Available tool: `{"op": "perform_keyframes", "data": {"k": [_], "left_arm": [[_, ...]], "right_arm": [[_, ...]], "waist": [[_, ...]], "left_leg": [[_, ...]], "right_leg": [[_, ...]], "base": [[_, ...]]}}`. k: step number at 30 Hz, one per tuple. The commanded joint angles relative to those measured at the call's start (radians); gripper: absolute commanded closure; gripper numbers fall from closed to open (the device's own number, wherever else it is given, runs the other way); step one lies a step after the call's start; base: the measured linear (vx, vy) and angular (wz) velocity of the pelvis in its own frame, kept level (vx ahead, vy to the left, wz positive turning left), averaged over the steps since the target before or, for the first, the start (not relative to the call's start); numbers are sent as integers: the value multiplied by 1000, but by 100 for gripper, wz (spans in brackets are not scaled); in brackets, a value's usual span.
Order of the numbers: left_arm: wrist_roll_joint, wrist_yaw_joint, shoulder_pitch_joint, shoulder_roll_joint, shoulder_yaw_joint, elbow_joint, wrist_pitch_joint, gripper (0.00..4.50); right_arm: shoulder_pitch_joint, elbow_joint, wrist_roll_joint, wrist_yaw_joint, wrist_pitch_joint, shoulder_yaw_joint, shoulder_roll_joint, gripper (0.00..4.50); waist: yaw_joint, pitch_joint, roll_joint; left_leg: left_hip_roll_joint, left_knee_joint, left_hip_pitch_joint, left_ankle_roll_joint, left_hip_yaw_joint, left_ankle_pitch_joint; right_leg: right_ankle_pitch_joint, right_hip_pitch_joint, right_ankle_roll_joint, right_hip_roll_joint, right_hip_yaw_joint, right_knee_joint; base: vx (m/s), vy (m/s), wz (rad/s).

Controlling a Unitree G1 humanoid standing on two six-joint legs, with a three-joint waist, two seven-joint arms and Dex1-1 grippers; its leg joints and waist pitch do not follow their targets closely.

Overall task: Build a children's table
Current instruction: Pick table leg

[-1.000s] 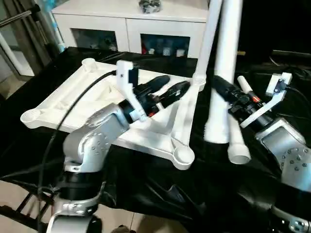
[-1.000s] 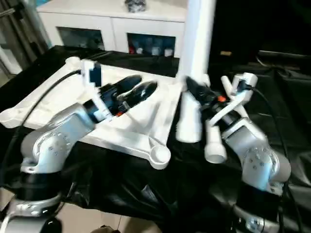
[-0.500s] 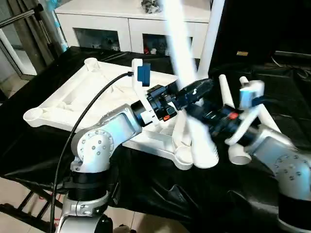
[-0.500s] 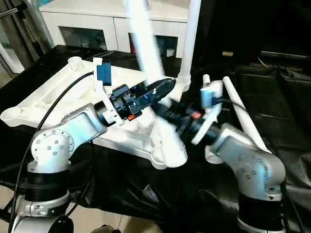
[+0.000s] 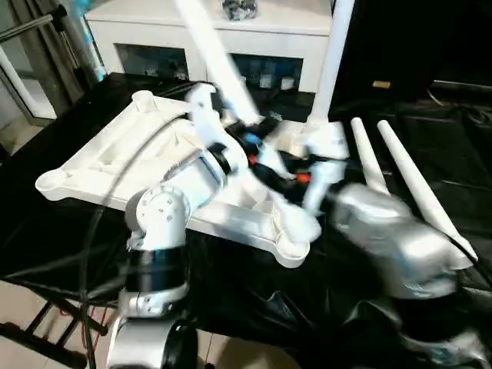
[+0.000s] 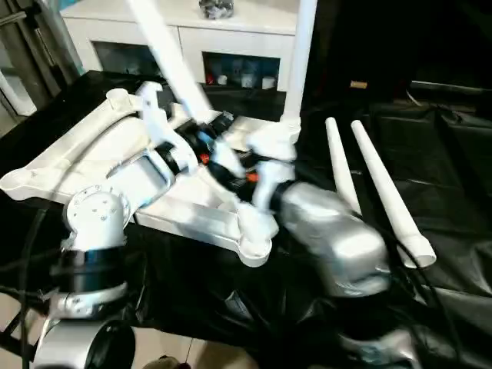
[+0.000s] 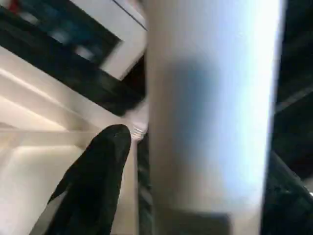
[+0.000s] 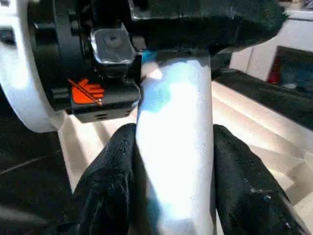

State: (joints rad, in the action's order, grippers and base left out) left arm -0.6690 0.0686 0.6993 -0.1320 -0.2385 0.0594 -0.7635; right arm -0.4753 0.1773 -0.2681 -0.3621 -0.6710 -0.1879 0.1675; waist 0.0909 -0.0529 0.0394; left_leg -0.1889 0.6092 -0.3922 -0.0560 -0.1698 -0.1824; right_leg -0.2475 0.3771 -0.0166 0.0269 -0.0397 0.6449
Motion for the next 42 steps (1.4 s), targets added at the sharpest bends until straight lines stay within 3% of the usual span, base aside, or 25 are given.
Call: {"op": "perform_keyframes", "data": {"k": [1, 5, 7, 8, 9, 10, 12, 14, 15, 18, 19, 20, 25, 26, 27, 30, 31, 32, 33, 36, 39, 42], "left_arm": [[28, 48, 12, -28, -18, 4, 12, 162], [20, 69, 8, -44, -21, -14, 10, 204], [17, 72, 9, -47, -19, -12, 15, 204], [13, 64, 13, -49, -10, -9, 20, 213], [18, 57, 15, -48, 0, -4, 30, 242], [19, 54, 16, -46, 3, -3, 32, 242], [23, 39, 16, -39, 13, 0, 36, 245], [22, -6, 13, -13, 35, -12, 31, 262], [22, -6, 13, -13, 35, -12, 31, 263], [4, -149, 8, 71, 86, -42, 11, 266], [-1, -181, 10, 88, 94, -44, 9, 267], [-9, -213, 12, 102, 100, -45, 7, 267], [-61, -356, 22, 151, 114, -41, -6, 267], [-81, -414, 26, 169, 118, -38, -20, 267], [-89, -438, 26, 177, 120, -39, -26, 267], [-122, -519, 25, 198, 125, -47, -42, 267], [-213, -672, 13, 234, 131, -86, -89, 267], [-244, -729, 7, 248, 135, -102, -103, 267], [-275, -816, 1, 275, 153, -127, -119, 268], [-299, -860, 3, 283, 159, -134, -134, 268], [-324, -914, 17, 282, 174, -124, -148, 268], [-337, -952, 18, 290, 177, -121, -154, 268]], "right_arm": [[-19, 8, 16, 27, 26, -3, -8, 272], [-19, 0, 38, 47, 48, -22, -28, 272], [-20, -3, 49, 50, 55, -26, -33, 272], [-28, -7, 56, 50, 63, -28, -39, 272], [-33, -10, 57, 46, 67, -27, -40, 272], [-34, -10, 56, 44, 67, -26, -40, 272], [-35, -9, 36, 33, 60, -14, -41, 272], [-31, -3, -19, 1, 28, 24, -39, 216], [-31, -3, -19, 1, 28, 24, -39, 202], [-21, 2, -102, -122, -72, 67, 49, 176], [-20, 4, -126, -151, -103, 76, 70, 168], [-20, 6, -143, -179, -118, 82, 93, 161], [-23, -5, -223, -283, -166, 131, 166, 124], [-24, -15, -256, -326, -178, 147, 186, 108], [-23, -15, -269, -345, -185, 148, 195, 108], [-20, -16, -301, -398, -205, 146, 222, 80], [-14, -12, -324, -455, -218, 130, 254, 70], [-13, -12, -327, -468, -219, 125, 262, 65], [-15, -18, -327, -485, -226, 115, 277, 54], [-14, -24, -327, -515, -229, 103, 296, 37], [-1, -8, -344, -580, -247, 72, 340, 35], [7, 8, -359, -603, -255, 61, 353, 67]], "waist": [[2, 72, -11], [2, 71, -13], [1, 70, -13], [1, 70, -1], [-1, 70, -7], [2, 71, 4], [-1, 71, -3], [0, 70, -10], [2, 70, -5], [7, 72, -4], [3, 69, -9], [8, 72, -3], [8, 73, -5], [7, 72, -16], [10, 72, -10], [9, 73, -10], [8, 72, -9], [10, 74, -9], [9, 73, 4], [6, 71, 0], [13, 70, -5], [15, 70, -4]], "left_leg": [[-33, -52, 15, -3, 21, -18], [-34, -52, 13, -2, 21, -25], [-34, -53, 14, -4, 20, -35], [-33, -52, 14, -7, 21, -38], [-33, -53, 14, -9, 21, -43], [-34, -52, 14, -12, 24, -43], [-34, -53, 14, -15, 23, -52], [-34, -54, 15, -12, 22, -58], [-35, -54, 15, -9, 22, -56], [-37, -52, 18, -3, 22, -50], [-34, -53, 16, 1, 20, -46], [-34, -51, 16, 0, 22, -40], [-34, -50, 13, 5, 20, -35], [-33, -50, 14, 11, 18, -39], [-33, -49, 14, 15, 18, -37], [-34, -48, 14, 25, 17, -25], [-32, -47, 14, 27, 16, -26], [-33, -47, 14, 30, 16, -18], [-34, -46, 15, 28, 17, -20], [-35, -49, 16, 29, 16, -41], [-37, -49, 17, 26, 15, -54], [-38, -50, 17, 21, 16, -58]], "right_leg": [[127, -55, -133, 95, 53, -72], [143, -54, -141, 95, 52, -68], [122, -53, -141, 95, 53, -71], [114, -51, -139, 96, 53, -72], [114, -53, -136, 95, 53, -73], [118, -53, -137, 97, 53, -70], [124, -54, -136, 94, 52, -72], [125, -54, -137, 94, 53, -72], [122, -53, -139, 96, 53, -71], [124, -53, -129, 94, 54, -70], [129, -54, -130, 92, 54, -71], [136, -56, -133, 94, 54, -68], [139, -58, -165, 96, 52, -68], [131, -59, -171, 96, 52, -70], [115, -57, -176, 97, 52, -69], [107, -56, -182, 96, 51, -69], [103, -54, -184, 95, 51, -70], [103, -55, -189, 96, 51, -67], [105, -50, -193, 95, 50, -65], [98, -51, -202, 94, 49, -70], [47, -52, -196, 95, 51, -74], [16, -51, -188, 97, 50, -76]], "base": [[0, 0, 0], [0, 0, 0], [0, 0, 0], [0, 0, 0], [0, 0, 0], [0, 0, 0], [0, 0, 0], [0, 0, 0], [0, 0, 0], [0, 0, 0], [0, 0, 0], [0, 0, 0], [0, 0, 0], [0, 0, 0], [0, 0, 0], [0, 0, 0], [0, 0, 0], [0, 0, 0], [0, 0, 0], [0, 0, 0], [0, 0, 0], [0, 0, 0]]}}
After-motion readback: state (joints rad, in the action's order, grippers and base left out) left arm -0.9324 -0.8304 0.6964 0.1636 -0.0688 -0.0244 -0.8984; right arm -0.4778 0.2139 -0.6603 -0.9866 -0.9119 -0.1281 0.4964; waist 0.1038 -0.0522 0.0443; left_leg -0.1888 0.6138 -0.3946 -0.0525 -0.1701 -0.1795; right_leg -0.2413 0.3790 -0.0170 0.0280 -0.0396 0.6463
